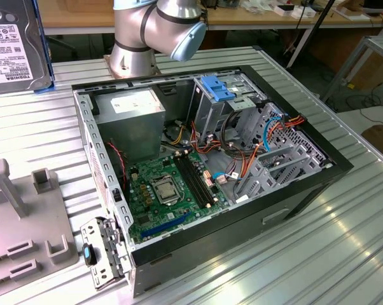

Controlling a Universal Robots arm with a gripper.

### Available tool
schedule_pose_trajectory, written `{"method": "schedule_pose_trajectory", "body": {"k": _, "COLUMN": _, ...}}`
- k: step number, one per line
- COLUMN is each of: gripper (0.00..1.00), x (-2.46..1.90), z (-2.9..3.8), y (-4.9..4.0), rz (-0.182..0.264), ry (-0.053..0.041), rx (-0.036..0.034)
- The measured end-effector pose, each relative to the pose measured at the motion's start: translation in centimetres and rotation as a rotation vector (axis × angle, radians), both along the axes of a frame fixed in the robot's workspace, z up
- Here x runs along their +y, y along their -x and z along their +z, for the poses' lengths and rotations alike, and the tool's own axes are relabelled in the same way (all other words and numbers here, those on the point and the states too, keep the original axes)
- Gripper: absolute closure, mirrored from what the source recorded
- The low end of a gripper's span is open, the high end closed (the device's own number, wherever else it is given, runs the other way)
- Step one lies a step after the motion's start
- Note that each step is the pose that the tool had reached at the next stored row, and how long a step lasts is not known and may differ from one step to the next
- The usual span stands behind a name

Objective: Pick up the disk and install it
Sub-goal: 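Pick up the disk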

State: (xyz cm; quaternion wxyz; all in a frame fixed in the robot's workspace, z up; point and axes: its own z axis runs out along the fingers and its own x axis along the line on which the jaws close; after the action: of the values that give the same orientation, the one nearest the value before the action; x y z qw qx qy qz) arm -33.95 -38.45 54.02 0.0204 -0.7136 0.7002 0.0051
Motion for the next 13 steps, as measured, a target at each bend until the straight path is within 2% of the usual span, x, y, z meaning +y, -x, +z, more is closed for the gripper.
{"method": "schedule_pose_trajectory", "body": {"k": 13, "gripper": 0.63, "x": 0.00, "z": -0.04, "y": -1.31, "rz": 0.000, "ry": 0.0000, "rx": -0.0001}}
